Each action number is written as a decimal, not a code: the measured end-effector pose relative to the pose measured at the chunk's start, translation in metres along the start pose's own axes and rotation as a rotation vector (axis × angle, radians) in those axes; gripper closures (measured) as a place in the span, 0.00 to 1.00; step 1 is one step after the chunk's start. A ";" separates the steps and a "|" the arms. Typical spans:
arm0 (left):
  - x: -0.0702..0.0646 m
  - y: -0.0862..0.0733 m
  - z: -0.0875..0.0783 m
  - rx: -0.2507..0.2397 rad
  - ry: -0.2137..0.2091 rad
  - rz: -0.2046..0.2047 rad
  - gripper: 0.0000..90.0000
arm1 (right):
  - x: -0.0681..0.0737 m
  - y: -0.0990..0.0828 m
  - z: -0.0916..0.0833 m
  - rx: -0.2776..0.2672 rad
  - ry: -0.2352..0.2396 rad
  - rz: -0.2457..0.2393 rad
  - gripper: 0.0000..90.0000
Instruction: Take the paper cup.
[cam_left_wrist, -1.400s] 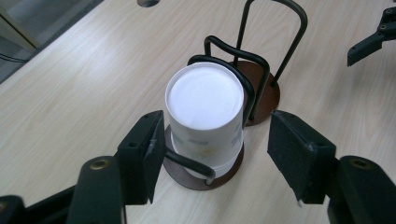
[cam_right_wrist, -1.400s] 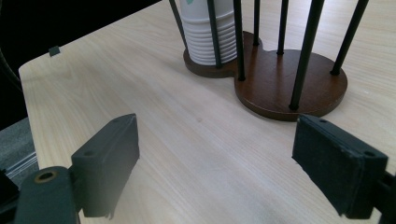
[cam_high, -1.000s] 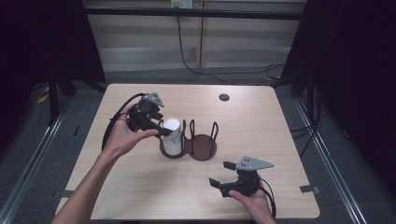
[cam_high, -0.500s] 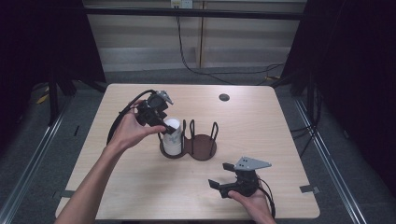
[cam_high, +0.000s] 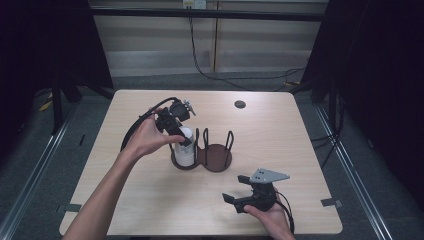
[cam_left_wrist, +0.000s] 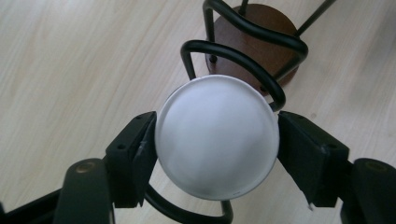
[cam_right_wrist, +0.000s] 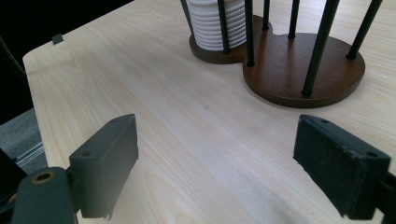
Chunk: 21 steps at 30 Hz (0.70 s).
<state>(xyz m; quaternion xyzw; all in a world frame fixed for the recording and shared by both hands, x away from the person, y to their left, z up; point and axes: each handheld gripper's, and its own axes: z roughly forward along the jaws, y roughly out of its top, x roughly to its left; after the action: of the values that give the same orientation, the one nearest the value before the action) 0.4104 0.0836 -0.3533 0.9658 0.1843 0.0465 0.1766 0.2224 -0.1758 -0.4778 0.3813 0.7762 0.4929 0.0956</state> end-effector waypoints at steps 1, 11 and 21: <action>0.000 0.000 0.001 0.002 -0.002 0.000 0.34 | 0.000 0.000 0.000 0.001 0.000 0.001 0.15; 0.004 0.000 0.003 0.033 -0.022 -0.022 0.38 | 0.000 0.000 0.001 0.010 0.003 0.005 0.15; 0.006 0.004 -0.001 0.038 -0.025 -0.037 0.39 | 0.000 0.000 0.002 0.011 0.005 0.006 0.15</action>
<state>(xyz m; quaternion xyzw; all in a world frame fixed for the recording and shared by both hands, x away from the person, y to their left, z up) 0.4169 0.0822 -0.3507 0.9658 0.2008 0.0275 0.1615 0.2234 -0.1749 -0.4791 0.3830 0.7780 0.4898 0.0900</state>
